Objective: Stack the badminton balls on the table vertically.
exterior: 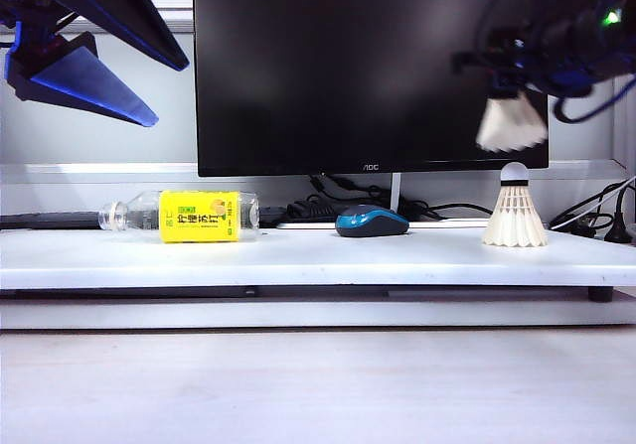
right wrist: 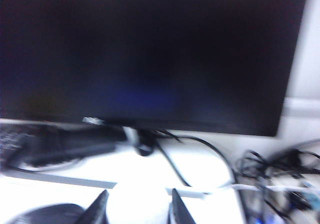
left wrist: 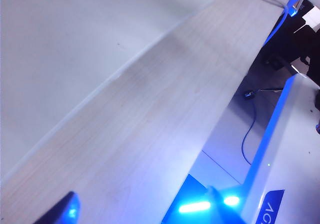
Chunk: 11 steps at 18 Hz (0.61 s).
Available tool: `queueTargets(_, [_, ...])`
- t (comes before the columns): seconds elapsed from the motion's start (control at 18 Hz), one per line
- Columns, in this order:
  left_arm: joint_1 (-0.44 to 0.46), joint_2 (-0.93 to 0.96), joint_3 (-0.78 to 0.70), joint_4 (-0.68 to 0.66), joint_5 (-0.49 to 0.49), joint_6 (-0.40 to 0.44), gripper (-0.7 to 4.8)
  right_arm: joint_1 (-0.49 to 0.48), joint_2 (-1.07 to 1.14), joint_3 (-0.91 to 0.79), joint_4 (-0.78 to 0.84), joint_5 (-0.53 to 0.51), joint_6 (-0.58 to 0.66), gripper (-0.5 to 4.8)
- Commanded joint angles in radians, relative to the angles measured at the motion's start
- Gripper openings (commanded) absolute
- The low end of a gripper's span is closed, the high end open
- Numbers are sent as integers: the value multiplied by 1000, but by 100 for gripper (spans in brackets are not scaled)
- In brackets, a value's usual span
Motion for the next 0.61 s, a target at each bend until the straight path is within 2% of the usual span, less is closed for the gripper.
queueTargets(0.06, [-1, -3, 3, 2, 3, 9, 341, -11, -4, 3, -9, 5, 4, 148])
queueTargets(0.22, [-1, -3, 3, 2, 3, 15, 341, -13, 6, 2, -69, 0, 13, 148])
queueTargets(0.61, [-1, -3, 3, -6, 3, 15, 341, -17, 120, 2, -63, -3, 98, 148])
